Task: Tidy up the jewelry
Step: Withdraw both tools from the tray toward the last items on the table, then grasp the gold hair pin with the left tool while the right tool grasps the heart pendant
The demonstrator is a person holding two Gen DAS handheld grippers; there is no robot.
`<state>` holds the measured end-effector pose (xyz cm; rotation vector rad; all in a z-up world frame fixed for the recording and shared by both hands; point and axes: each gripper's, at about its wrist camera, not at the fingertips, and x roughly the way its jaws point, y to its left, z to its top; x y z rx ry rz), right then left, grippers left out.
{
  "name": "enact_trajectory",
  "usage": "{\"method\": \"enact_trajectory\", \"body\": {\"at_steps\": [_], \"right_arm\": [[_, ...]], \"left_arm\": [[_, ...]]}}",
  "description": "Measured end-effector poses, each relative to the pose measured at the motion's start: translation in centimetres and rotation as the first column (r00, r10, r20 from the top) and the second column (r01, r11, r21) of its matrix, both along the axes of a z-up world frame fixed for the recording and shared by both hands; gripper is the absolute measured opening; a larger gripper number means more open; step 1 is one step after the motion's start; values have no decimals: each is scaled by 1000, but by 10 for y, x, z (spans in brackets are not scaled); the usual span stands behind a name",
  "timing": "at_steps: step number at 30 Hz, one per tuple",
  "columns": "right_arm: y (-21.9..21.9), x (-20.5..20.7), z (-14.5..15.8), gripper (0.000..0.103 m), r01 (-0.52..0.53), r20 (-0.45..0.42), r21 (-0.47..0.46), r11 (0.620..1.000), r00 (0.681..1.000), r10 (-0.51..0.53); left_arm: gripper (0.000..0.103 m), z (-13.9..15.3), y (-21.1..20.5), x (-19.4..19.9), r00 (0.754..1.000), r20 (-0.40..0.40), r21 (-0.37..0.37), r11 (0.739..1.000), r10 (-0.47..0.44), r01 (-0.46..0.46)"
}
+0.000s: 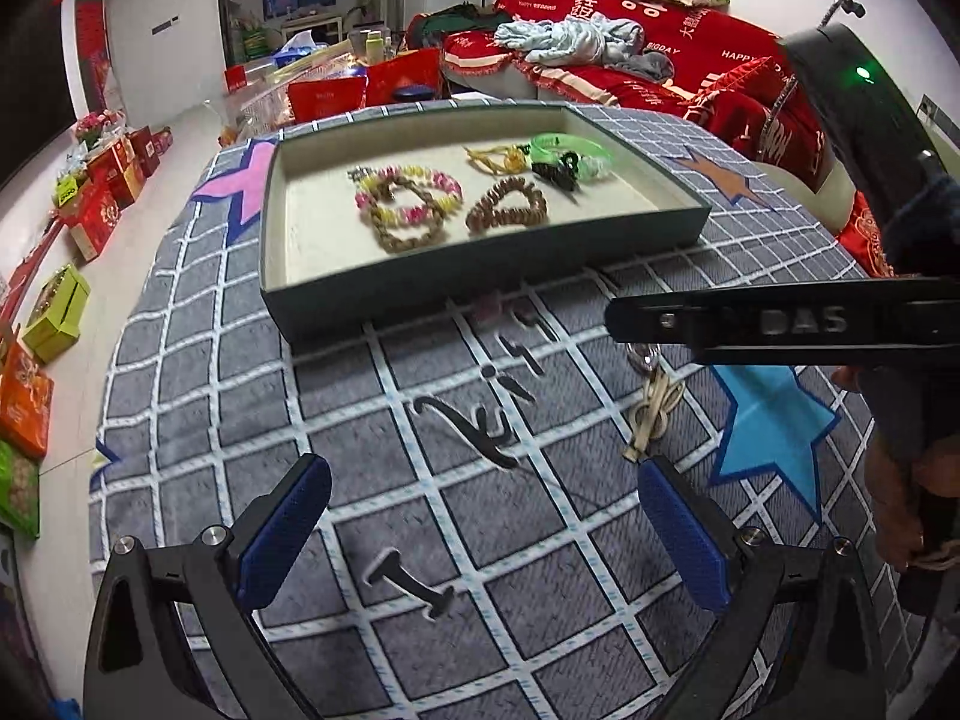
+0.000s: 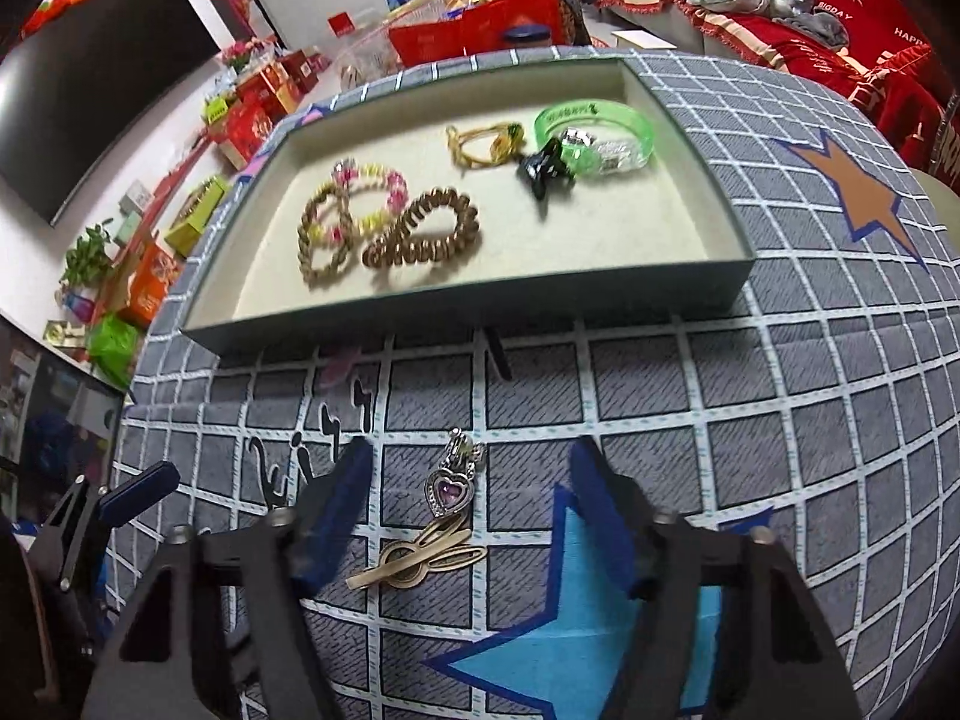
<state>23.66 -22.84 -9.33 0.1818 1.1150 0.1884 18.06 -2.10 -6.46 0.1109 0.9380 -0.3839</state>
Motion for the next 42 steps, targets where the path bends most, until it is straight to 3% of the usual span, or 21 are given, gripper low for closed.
{"method": "enact_trajectory", "body": {"at_steps": [8, 12, 17, 21, 23, 25, 28, 30, 32, 33, 35, 42], "right_arm": [[14, -1, -1, 42, -47, 22, -95, 994, 999, 49], [18, -5, -1, 20, -69, 30, -131, 989, 997, 73], [15, -5, -1, 19, -77, 32, -114, 991, 996, 81], [4, -2, -1, 19, -68, 21, -45, 997, 997, 69], [1, -1, -1, 19, -60, 18, -25, 998, 998, 61], [-6, 1, 1, 19, -48, 19, -5, 999, 999, 48], [-10, 3, 3, 19, -36, 17, 15, 999, 999, 36], [-11, 3, 3, 19, -34, 16, 16, 999, 999, 34], [-11, 2, 3, 19, -32, 15, 19, 999, 999, 32], [-12, 2, 3, 19, -30, 14, 24, 999, 999, 30], [-13, 4, 3, 19, -27, 13, 32, 999, 1000, 27], [-16, 2, 6, 19, -18, 23, 39, 999, 1000, 17]], "left_arm": [[103, -5, -10, -2, 1000, -9, 7, 1000, -17, 17], [103, -4, -19, -2, 999, -5, 9, 999, -42, 42], [103, -4, -31, -1, 997, -6, 4, 997, -72, 72], [101, -8, -40, 2, 995, -17, 10, 995, -100, 100], [89, -10, -44, 4, 993, -24, 11, 993, -117, 118], [89, -10, -49, 5, 991, -15, 17, 991, -132, 132], [78, -9, -55, 4, 987, -8, 15, 987, -162, 163], [76, -8, -60, 4, 983, -5, 16, 983, -183, 183], [55, -8, -64, 2, 980, 5, 25, 980, -199, 199], [52, -7, -66, 1, 978, 8, 27, 978, -208, 208], [32, -6, -66, -1, 975, 6, 11, 975, -222, 222], [29, -4, -52, 3, 986, -32, -54, 985, -166, 164]]}}
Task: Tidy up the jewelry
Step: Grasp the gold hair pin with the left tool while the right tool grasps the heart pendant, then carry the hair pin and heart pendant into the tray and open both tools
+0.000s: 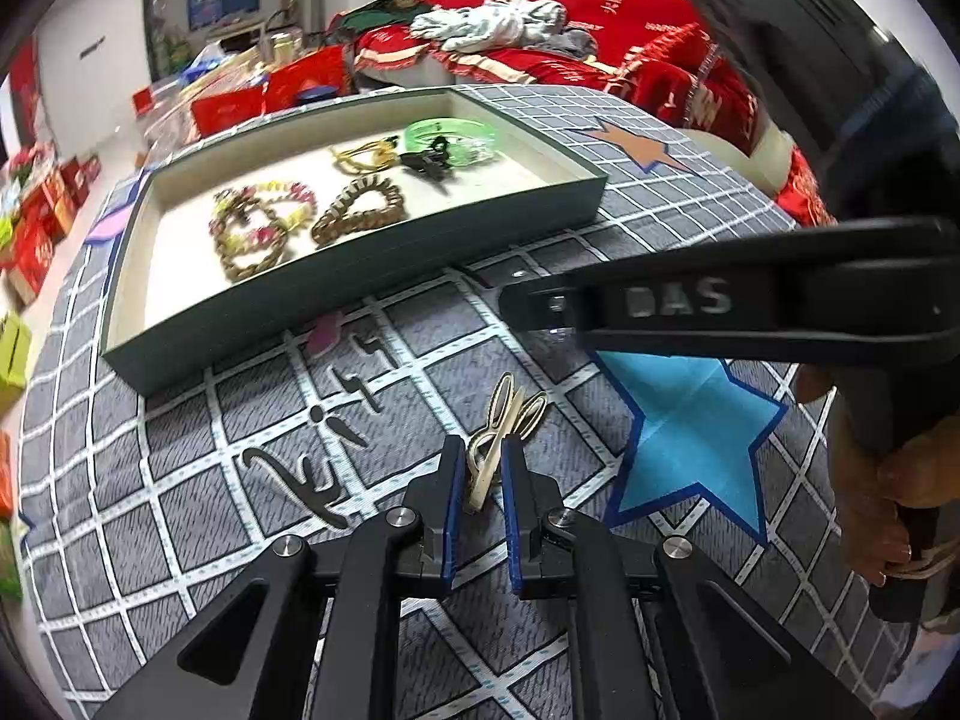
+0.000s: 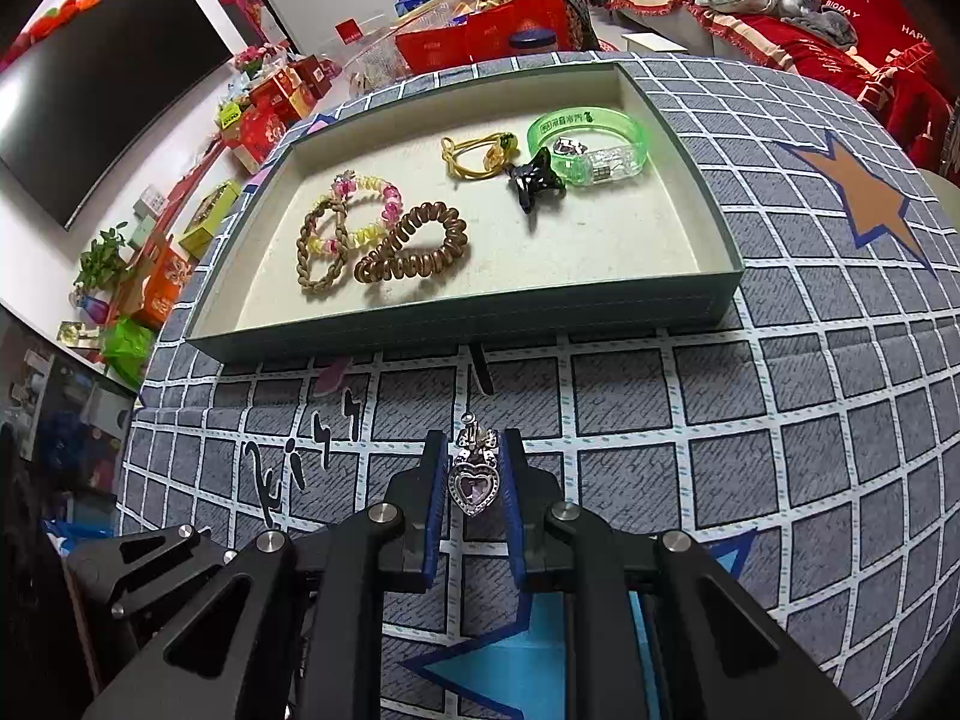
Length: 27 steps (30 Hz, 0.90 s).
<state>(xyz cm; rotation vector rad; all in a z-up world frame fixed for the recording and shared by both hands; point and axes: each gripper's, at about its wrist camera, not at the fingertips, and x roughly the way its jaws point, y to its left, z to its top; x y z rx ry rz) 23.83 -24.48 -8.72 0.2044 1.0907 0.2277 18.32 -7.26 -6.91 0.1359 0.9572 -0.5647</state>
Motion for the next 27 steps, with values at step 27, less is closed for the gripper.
{"method": "enact_trajectory", "body": {"at_steps": [27], "right_arm": [[-7, 7, 52, 19, 9, 107, 7, 1000, 994, -10]], "left_arm": [[29, 54, 48, 33, 987, 47, -132, 981, 151, -144]]}}
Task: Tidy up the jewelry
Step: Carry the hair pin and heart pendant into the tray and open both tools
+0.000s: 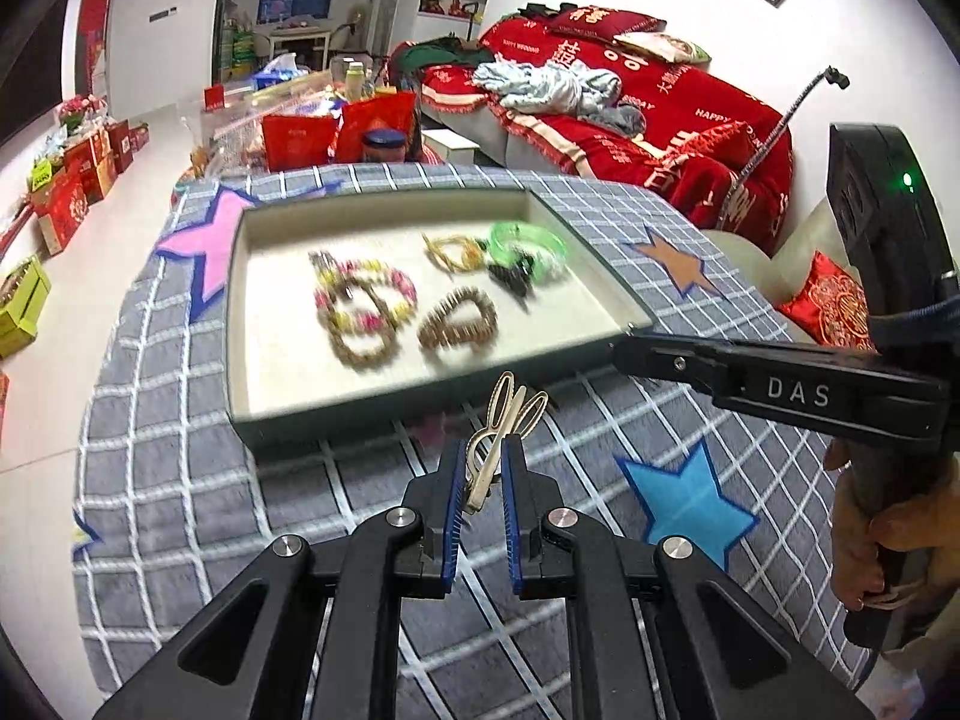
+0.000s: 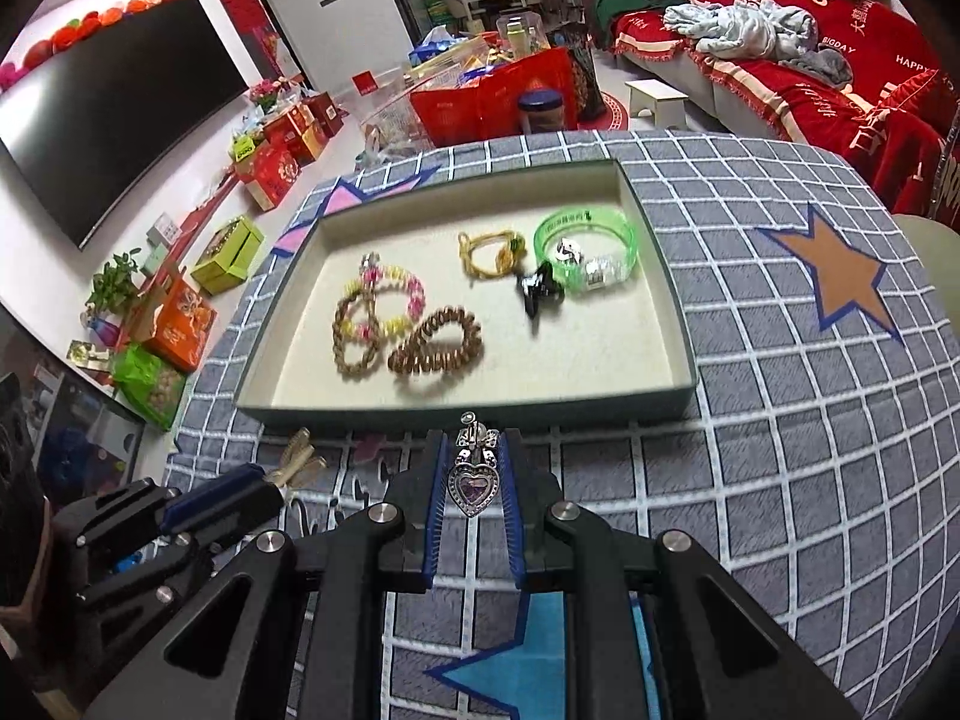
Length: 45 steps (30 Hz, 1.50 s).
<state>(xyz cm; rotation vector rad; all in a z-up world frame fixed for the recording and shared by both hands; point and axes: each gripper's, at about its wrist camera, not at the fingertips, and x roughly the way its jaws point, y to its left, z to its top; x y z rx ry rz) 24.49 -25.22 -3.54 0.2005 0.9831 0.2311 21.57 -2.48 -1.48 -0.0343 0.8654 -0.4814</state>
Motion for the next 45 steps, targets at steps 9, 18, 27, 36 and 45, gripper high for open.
{"method": "enact_trajectory", "body": {"at_steps": [9, 18, 27, 36, 45], "right_arm": [[-5, 44, -1, 19, 31, 0, -5, 1000, 1000, -31], [-7, 83, -29, 19, 40, -57, -54, 998, 997, -43], [-15, 103, -54, 19, 63, -100, -79, 995, 992, -71], [-11, 125, -55, 19, 79, -69, -103, 991, 994, -87], [-2, 125, -53, 19, 64, -41, -161, 985, 997, -72]], "left_arm": [[29, 6, 17, 50, 996, 32, 12, 996, 84, -84], [29, -20, 23, 93, 993, -21, 59, 991, 119, -117], [29, -47, 21, 114, 985, -98, 104, 986, 142, -132], [29, -50, 16, 132, 982, -85, 132, 979, 169, -157], [30, -50, 9, 138, 985, -33, 184, 970, 170, -161]]}}
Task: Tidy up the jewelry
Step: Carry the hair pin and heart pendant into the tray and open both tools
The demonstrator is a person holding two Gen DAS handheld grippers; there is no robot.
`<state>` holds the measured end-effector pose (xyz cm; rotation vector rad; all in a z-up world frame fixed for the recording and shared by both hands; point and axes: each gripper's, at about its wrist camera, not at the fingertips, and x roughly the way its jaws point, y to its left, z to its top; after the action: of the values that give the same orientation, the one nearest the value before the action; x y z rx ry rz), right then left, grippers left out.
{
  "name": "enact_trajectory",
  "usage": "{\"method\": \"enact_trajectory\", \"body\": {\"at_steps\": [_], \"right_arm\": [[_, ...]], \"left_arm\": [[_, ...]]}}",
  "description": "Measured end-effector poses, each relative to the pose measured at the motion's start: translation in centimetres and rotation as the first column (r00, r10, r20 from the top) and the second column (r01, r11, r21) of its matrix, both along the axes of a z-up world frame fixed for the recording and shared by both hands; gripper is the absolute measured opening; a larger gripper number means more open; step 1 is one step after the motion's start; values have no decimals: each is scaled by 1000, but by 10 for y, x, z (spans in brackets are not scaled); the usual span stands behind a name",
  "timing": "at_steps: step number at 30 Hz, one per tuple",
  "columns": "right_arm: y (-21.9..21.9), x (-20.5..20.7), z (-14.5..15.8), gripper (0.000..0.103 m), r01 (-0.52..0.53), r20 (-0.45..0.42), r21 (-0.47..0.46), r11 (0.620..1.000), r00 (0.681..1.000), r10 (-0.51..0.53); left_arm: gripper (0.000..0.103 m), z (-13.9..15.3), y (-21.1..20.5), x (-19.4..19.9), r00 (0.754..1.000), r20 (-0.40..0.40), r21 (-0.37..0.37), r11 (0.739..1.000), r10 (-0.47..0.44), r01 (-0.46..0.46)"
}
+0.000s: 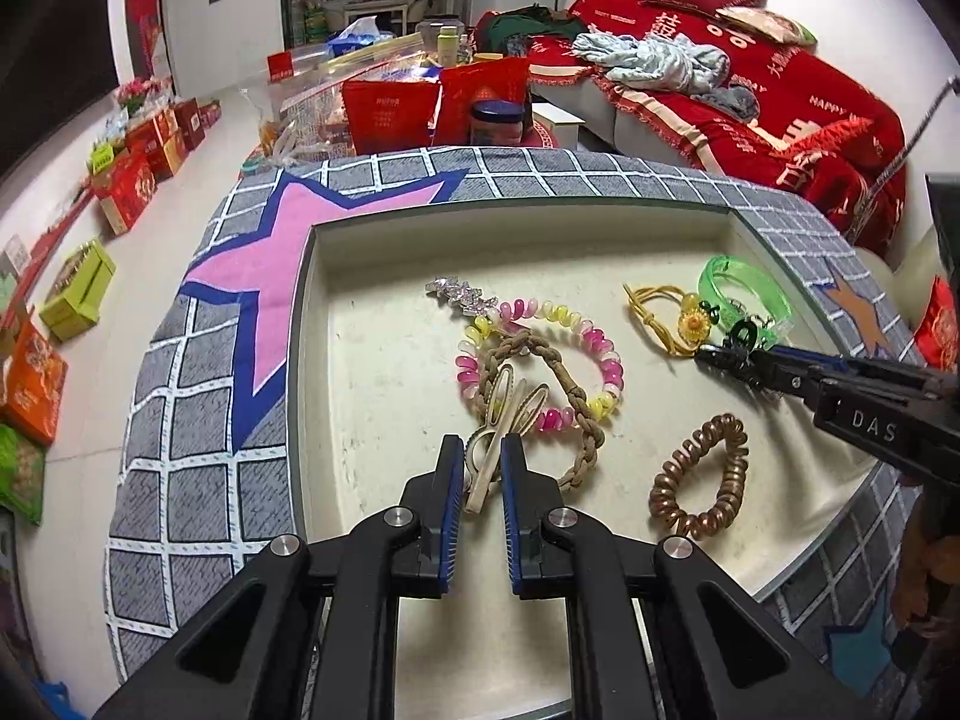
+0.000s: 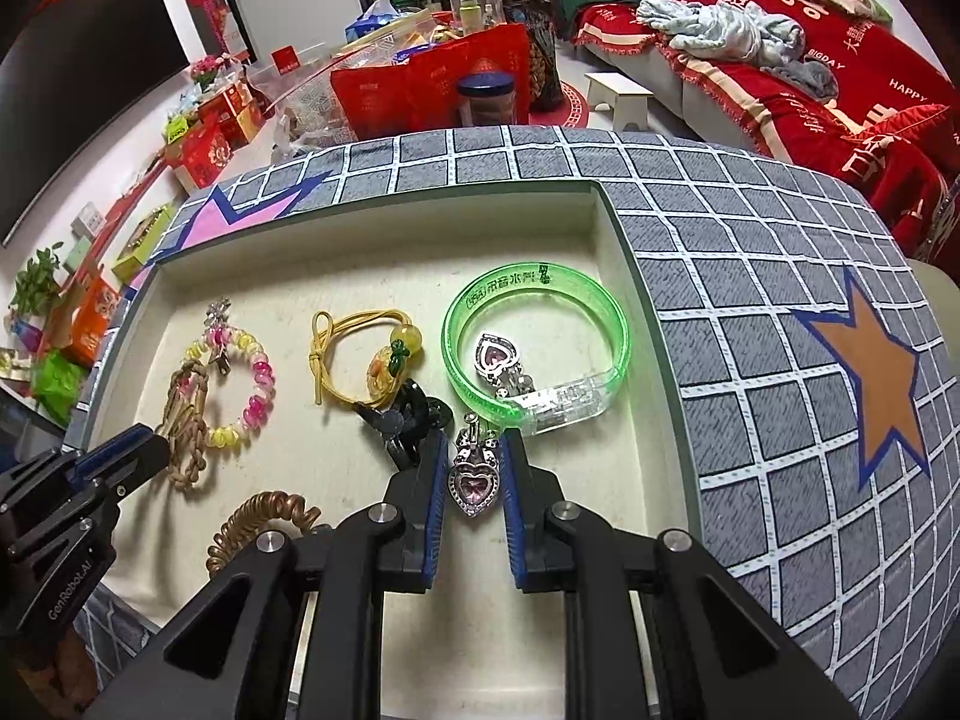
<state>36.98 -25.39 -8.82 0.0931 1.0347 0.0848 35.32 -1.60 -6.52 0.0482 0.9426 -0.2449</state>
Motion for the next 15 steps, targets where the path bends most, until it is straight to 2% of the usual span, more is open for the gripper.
{"method": "enact_trajectory", "body": {"at_steps": [5, 6, 7, 9, 15], "right_arm": [[0, -6, 1, 21, 4, -8, -12, 1000, 1000, -5], [0, -8, 1, 26, 1, -11, -12, 1000, 1000, -2], [1, -10, 2, 36, -2, -16, -9, 1000, 1000, 2], [1, -11, 2, 49, -8, -19, -3, 1000, 1000, 8], [2, -22, 9, 50, -18, -12, 19, 1000, 1000, 18]], "left_arm": [[30, 2, -3, -6, 1000, 13, 24, 1000, -4, 4], [30, 2, -3, -6, 1000, 14, 21, 1000, -4, 3], [30, 2, -3, -8, 1000, 16, 20, 1000, -2, 2], [30, 4, -3, -10, 1000, 24, 17, 1000, -1, 0], [30, 12, -5, -18, 998, 60, 23, 1000, -1, 0]]}}
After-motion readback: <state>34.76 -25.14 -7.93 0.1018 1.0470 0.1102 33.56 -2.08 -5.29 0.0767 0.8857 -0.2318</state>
